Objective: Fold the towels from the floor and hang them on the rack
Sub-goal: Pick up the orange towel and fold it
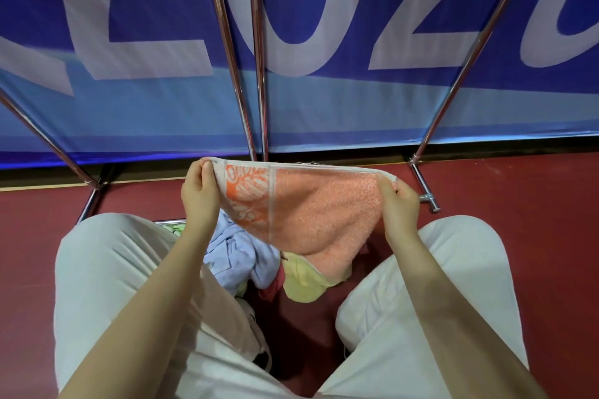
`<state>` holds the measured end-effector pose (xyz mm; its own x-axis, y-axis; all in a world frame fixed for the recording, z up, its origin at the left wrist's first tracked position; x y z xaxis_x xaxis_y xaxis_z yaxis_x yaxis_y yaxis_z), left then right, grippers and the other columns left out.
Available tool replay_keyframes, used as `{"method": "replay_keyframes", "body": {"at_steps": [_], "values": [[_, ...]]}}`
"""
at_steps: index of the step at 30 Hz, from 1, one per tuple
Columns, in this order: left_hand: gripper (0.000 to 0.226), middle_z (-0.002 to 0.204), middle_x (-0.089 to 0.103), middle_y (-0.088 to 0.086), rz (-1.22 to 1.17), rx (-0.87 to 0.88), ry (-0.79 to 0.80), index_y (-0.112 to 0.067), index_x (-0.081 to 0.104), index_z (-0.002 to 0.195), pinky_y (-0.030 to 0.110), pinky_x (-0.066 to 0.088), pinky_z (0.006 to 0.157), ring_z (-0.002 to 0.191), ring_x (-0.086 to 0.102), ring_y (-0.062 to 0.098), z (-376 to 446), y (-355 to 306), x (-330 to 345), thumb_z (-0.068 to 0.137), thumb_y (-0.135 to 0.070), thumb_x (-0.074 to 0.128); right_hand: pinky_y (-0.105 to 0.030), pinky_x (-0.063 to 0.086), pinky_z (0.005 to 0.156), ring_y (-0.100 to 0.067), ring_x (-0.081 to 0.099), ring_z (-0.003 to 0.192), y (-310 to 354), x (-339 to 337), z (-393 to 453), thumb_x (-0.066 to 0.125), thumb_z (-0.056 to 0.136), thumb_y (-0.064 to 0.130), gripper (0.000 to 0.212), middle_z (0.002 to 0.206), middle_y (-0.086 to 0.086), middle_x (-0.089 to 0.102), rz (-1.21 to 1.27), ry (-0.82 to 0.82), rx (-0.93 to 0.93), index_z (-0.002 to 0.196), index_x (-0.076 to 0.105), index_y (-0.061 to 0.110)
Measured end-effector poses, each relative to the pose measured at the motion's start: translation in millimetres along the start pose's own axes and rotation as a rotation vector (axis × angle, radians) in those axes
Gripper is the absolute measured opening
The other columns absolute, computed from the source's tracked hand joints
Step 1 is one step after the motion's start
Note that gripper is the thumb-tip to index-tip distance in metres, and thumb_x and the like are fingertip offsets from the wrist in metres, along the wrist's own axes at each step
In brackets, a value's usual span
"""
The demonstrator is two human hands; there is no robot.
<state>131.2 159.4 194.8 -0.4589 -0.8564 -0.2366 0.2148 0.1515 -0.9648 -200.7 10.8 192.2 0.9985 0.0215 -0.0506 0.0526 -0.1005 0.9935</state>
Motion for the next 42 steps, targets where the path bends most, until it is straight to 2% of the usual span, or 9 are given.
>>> {"method": "replay_keyframes", "body": {"at_steps": [6, 9, 14, 17, 19, 22, 26, 38, 42], "values": [[0.024, 0.087, 0.065, -0.011, 0.002, -0.095, 0.039, -0.018, 0.066, 0.094, 0.029, 0.045, 0.082, 0.088, 0.057, 0.011, -7, 3, 10, 0.098, -0.021, 0.043, -0.028, 0.036, 0.060, -0.021, 0.041, 0.065, -18, 0, 5, 0.064, 0.089, 0.028, 0.034, 0.065, -0.010, 0.041, 0.079, -0.064, 0.120, 0.076, 0.056, -0.002], [0.025, 0.089, 0.064, 0.000, -0.025, -0.200, 0.039, -0.011, 0.066, 0.094, 0.032, 0.045, 0.083, 0.087, 0.056, 0.015, -12, 14, 19, 0.099, -0.023, 0.045, -0.045, 0.043, 0.098, -0.038, 0.042, 0.126, -31, 1, 5, 0.065, 0.089, 0.022, 0.043, 0.118, -0.030, 0.059, 0.152, -0.134, 0.273, 0.115, 0.058, -0.012], [0.027, 0.072, 0.056, -0.001, -0.165, -0.331, 0.060, -0.010, 0.060, 0.083, 0.024, 0.041, 0.063, 0.067, 0.048, 0.008, -26, 16, 40, 0.102, -0.021, 0.044, -0.037, 0.045, 0.101, -0.027, 0.059, 0.114, -47, 13, 4, 0.073, 0.082, 0.025, 0.033, 0.123, -0.014, 0.062, 0.203, -0.097, 0.392, 0.106, 0.065, 0.004], [0.023, 0.076, 0.059, -0.007, -0.212, -0.342, 0.070, -0.013, 0.061, 0.090, 0.018, 0.043, 0.064, 0.070, 0.052, 0.005, -36, 5, 51, 0.102, -0.018, 0.043, -0.045, 0.046, 0.103, -0.023, 0.058, 0.118, -94, 22, 34, 0.080, 0.052, 0.048, 0.080, 0.135, -0.009, 0.056, 0.186, -0.041, 0.345, 0.120, 0.063, 0.009], [0.020, 0.080, 0.060, -0.007, -0.206, -0.329, 0.087, -0.014, 0.061, 0.094, 0.020, 0.044, 0.071, 0.075, 0.054, 0.005, -42, -2, 59, 0.102, -0.017, 0.042, -0.042, 0.052, 0.094, -0.020, 0.055, 0.121, -110, 34, 41, 0.078, 0.049, 0.054, 0.068, 0.140, -0.005, 0.050, 0.166, 0.017, 0.343, 0.106, 0.072, 0.018], [0.022, 0.096, 0.067, -0.001, -0.193, -0.246, 0.141, -0.017, 0.063, 0.092, 0.024, 0.045, 0.087, 0.094, 0.061, 0.016, -50, -5, 76, 0.100, -0.014, 0.043, -0.031, 0.048, 0.066, -0.016, 0.058, 0.091, -47, 56, -7, 0.072, 0.075, 0.036, 0.019, 0.098, -0.003, 0.062, 0.117, 0.080, 0.337, 0.083, 0.074, 0.018], [0.035, 0.102, 0.069, -0.008, -0.186, -0.110, 0.234, -0.034, 0.067, 0.087, 0.021, 0.043, 0.096, 0.106, 0.062, 0.012, -66, -18, 98, 0.098, -0.011, 0.044, -0.025, 0.038, 0.062, -0.005, 0.042, 0.059, -19, 80, -27, 0.063, 0.090, 0.022, 0.020, 0.052, 0.017, 0.047, 0.067, 0.142, 0.175, 0.071, 0.061, 0.014], [0.030, 0.104, 0.068, -0.012, -0.294, -0.092, 0.368, -0.028, 0.066, 0.102, 0.010, 0.044, 0.087, 0.095, 0.060, -0.009, -78, -39, 119, 0.101, -0.010, 0.042, -0.027, 0.051, 0.066, -0.007, 0.062, 0.071, 8, 100, -37, 0.054, 0.094, 0.017, 0.017, 0.078, 0.002, 0.068, 0.096, 0.112, -0.028, 0.084, 0.068, 0.019], [0.024, 0.107, 0.071, 0.003, -0.402, -0.248, 0.371, -0.017, 0.068, 0.107, 0.028, 0.051, 0.091, 0.098, 0.065, 0.012, -75, -26, 123, 0.100, -0.012, 0.045, -0.022, 0.054, 0.062, -0.010, 0.067, 0.071, 19, 104, -39, 0.048, 0.097, 0.006, 0.020, 0.080, -0.002, 0.070, 0.133, 0.264, -0.091, 0.096, 0.067, 0.012]]}}
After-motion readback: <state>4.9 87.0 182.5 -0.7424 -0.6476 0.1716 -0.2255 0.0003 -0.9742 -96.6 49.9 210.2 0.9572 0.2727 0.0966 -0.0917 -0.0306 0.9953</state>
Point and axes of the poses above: each hand's wrist, its own z-axis towards the middle knuckle, its own x-axis out of the palm, y = z × x, the point moved 6 cm from there along z, towards the middle knuckle
